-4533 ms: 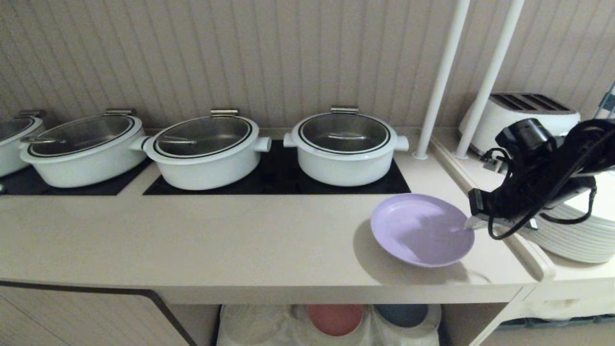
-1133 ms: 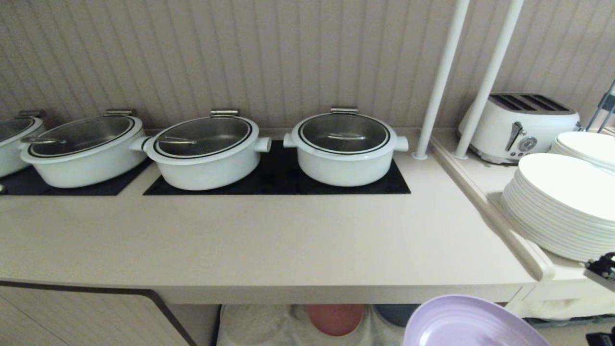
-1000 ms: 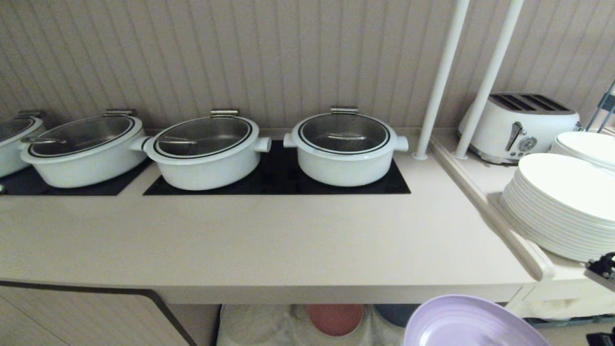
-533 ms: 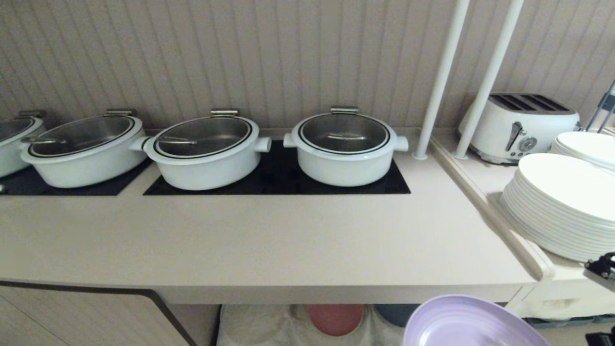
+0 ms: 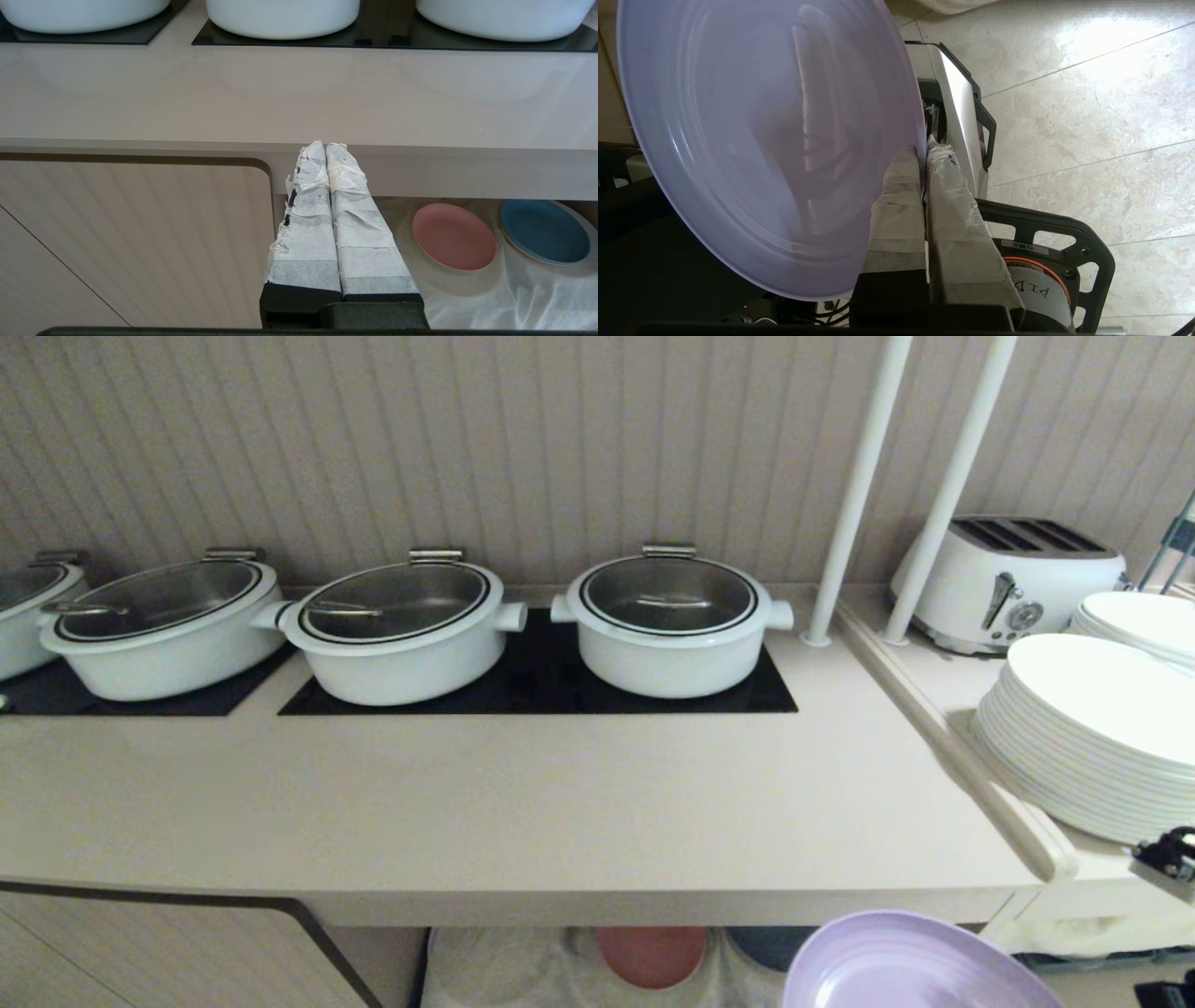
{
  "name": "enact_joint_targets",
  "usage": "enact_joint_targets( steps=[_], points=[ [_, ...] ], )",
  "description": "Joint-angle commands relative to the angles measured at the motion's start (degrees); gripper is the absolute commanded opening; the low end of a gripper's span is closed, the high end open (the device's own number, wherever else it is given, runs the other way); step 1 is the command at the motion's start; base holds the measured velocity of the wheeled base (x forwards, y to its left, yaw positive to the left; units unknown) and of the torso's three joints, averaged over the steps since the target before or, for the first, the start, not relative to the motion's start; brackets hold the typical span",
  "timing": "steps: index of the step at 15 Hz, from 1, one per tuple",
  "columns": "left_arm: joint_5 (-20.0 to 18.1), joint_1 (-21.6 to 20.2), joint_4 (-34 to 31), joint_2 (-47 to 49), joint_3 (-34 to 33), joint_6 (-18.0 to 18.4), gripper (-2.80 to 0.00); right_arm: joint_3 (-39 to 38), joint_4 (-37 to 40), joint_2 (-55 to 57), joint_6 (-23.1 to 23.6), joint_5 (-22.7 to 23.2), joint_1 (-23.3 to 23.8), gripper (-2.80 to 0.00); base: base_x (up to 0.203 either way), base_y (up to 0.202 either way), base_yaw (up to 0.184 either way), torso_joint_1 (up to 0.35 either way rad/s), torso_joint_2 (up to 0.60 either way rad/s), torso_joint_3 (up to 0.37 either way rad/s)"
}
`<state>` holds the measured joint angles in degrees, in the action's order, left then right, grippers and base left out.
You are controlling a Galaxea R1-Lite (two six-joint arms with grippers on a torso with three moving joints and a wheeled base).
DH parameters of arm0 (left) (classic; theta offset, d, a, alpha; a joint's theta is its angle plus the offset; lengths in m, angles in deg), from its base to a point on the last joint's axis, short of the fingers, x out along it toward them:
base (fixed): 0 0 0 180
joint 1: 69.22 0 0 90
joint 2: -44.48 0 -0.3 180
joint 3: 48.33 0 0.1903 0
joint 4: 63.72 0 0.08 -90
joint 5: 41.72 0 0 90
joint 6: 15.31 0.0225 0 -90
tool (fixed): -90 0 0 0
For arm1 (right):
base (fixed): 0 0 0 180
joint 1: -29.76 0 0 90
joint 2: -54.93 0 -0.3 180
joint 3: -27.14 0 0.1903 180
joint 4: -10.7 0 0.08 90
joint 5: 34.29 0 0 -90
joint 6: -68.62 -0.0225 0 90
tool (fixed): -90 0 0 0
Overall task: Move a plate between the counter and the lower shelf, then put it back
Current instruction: Put the plate in the cupboard
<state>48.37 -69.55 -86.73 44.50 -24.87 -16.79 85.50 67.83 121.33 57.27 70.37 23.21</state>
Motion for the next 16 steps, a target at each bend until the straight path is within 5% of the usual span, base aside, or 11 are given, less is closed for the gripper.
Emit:
enact_joint_targets(
  steps=[1,16],
  points=[
    [0.0,0.0,0.0,0.1,0.0,0.0,-2.8,-0.3,0.2,0.0,-0.1,0.1,-0.1,-2.8,0.0,0.0,0.0,0.0,0.0,0.0],
    [0.1,0.0,0.0,0.1,0.0,0.0,-2.8,-1.9,0.2,-0.6,-0.1,0.1,-1.6,-2.8,0.0,0.0,0.0,0.0,0.0,0.0]
  ],
)
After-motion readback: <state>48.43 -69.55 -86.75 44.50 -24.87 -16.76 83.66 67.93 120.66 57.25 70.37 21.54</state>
